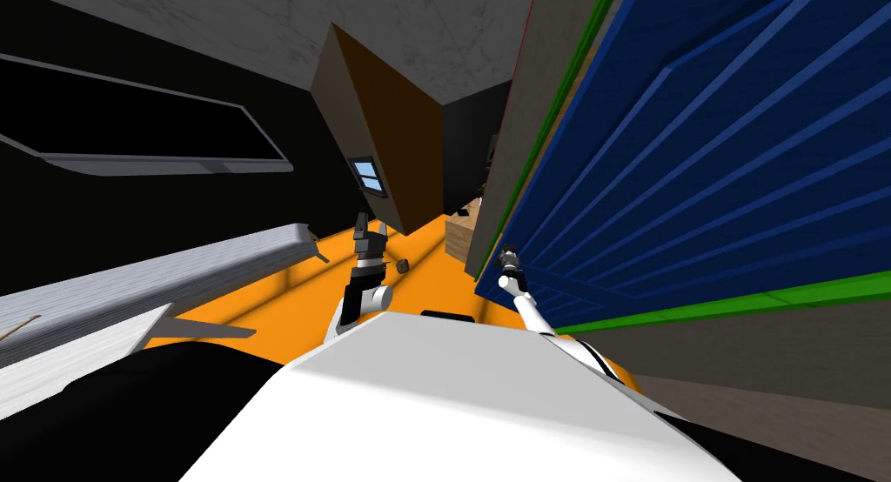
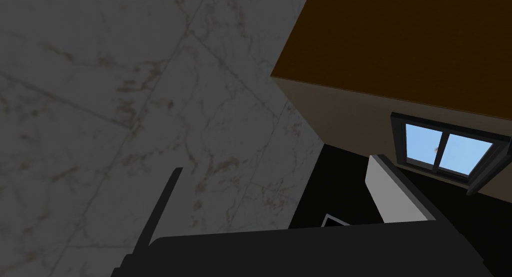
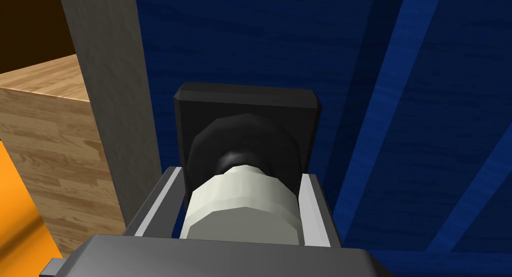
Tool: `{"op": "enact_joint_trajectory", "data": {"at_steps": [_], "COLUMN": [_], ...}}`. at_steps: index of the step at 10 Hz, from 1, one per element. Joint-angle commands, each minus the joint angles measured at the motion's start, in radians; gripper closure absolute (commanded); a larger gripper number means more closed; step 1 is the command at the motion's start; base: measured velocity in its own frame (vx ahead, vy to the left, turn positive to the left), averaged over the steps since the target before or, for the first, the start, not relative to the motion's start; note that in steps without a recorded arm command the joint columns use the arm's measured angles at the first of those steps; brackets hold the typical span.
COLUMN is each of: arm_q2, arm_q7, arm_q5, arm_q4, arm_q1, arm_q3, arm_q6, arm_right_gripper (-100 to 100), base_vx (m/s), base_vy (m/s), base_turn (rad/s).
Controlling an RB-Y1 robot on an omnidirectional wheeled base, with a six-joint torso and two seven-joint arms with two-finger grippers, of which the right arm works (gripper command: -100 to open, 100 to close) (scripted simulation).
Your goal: Pull the door open
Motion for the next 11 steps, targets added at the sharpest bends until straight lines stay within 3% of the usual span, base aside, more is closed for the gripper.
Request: {"op": "enact_joint_trajectory", "data": {"at_steps": [1,4,11], "arm_q2": [0.002,0.002,-0.059], "arm_q7": [0.0,0.0,-0.122], "arm_q5": [0.0,0.0,0.022], "arm_q4": [0.0,0.0,-0.042], "arm_q1": [0.0,0.0,0.035], "arm_q3": [0.002,0.002,0.097], "arm_q6": [0.001,0.001,0.019], "arm_right_gripper": [100,100,100], "base_vx": [-0.031,-0.008,-0.223], "base_vy": [0.005,0.001,-0.069], "base_turn": [0.016,0.0,0.146]}}
